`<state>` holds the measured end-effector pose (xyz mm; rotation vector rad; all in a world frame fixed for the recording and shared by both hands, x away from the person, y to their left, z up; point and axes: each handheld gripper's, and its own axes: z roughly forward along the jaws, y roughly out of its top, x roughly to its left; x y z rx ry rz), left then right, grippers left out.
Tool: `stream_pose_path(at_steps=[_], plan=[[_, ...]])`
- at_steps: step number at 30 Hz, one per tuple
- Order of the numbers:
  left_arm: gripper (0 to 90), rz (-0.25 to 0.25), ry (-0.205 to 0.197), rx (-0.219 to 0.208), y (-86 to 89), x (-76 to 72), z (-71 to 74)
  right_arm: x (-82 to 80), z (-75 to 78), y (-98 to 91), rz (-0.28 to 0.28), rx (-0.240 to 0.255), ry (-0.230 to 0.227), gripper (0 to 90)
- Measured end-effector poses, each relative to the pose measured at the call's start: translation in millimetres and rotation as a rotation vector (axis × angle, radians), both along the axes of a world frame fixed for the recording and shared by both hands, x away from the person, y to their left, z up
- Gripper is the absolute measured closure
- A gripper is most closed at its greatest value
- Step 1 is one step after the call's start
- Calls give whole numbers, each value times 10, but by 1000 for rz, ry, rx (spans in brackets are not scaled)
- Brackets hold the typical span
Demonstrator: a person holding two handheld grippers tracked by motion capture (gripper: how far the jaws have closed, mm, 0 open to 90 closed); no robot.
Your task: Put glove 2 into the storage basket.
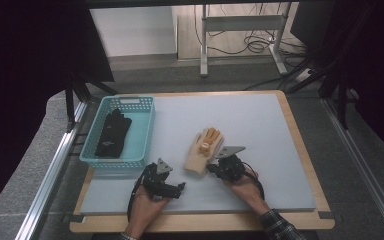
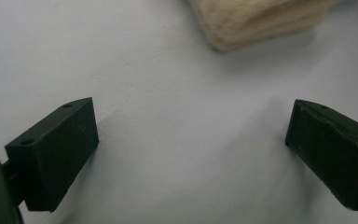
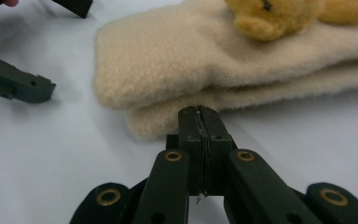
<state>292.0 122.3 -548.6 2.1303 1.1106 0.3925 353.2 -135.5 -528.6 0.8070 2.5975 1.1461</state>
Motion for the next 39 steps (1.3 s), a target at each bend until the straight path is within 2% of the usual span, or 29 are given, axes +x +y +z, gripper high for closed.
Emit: stream_pose_path(at_steps=[8,14,22,30,33,35,38,39], plan=[[27,0,0,0,-1,-1,0,-5,-40,177,18,14,0,866],[27,0,0,1,-2,-1,0,-25,-42,159,9,10,-11,830],[27,0,0,1,-2,-1,0,-23,34,-83,-43,11,-39,719],[26,1,0,2,-3,0,0,-17,103,-409,-123,19,-49,578],[26,1,0,1,-3,0,-1,-17,120,-486,-137,17,-52,544],[26,1,0,1,-3,0,-1,-23,139,-613,-160,10,-59,485],[26,1,0,2,-3,0,0,-26,143,-665,-168,8,-61,462],[26,1,0,2,-4,0,0,-33,145,-740,-179,-2,-63,423]])
